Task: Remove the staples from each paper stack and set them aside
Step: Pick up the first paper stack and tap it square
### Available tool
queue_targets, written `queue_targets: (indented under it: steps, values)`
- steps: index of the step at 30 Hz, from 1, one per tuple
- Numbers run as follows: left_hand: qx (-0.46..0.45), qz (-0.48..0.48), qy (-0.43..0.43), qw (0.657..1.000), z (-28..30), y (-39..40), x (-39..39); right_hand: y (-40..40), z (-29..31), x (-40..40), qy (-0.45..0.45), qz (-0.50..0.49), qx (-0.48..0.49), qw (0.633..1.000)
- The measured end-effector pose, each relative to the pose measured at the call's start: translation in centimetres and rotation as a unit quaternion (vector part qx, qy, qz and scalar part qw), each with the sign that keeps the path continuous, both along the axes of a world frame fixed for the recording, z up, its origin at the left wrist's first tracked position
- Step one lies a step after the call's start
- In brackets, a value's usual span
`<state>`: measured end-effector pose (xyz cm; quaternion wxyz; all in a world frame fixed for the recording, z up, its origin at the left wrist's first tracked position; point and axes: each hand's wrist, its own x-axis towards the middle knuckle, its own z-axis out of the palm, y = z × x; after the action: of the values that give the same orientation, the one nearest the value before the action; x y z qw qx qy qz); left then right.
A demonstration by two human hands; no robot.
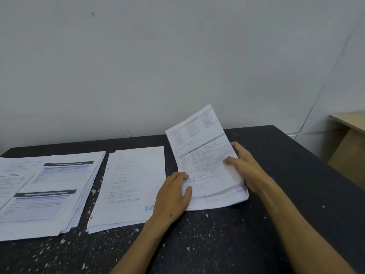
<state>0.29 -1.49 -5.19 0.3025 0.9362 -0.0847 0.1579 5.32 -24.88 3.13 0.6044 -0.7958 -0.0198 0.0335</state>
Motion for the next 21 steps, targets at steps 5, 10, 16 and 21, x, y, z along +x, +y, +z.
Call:
queue_targets:
  steps: [5,10,16,21]
  values:
    - [-0.212,0.022,0.023,0.977,1.4,0.2,-0.1,0.1,0.6,-1.9,-0.055,0.029,0.057,0.996]
    - [-0.381,0.048,0.002,0.923,6.8,1.0,0.3,0.4,1.4,-2.9,-0.052,0.054,0.150,0.986]
    - [-0.436,0.018,-0.036,0.899,12.2,1.4,1.0,1.4,2.1,-3.5,-0.074,0.074,0.150,0.983]
    - [-0.434,0.027,-0.075,0.897,13.8,1.2,1.3,2.7,3.5,-3.0,-0.169,0.021,0.050,0.984]
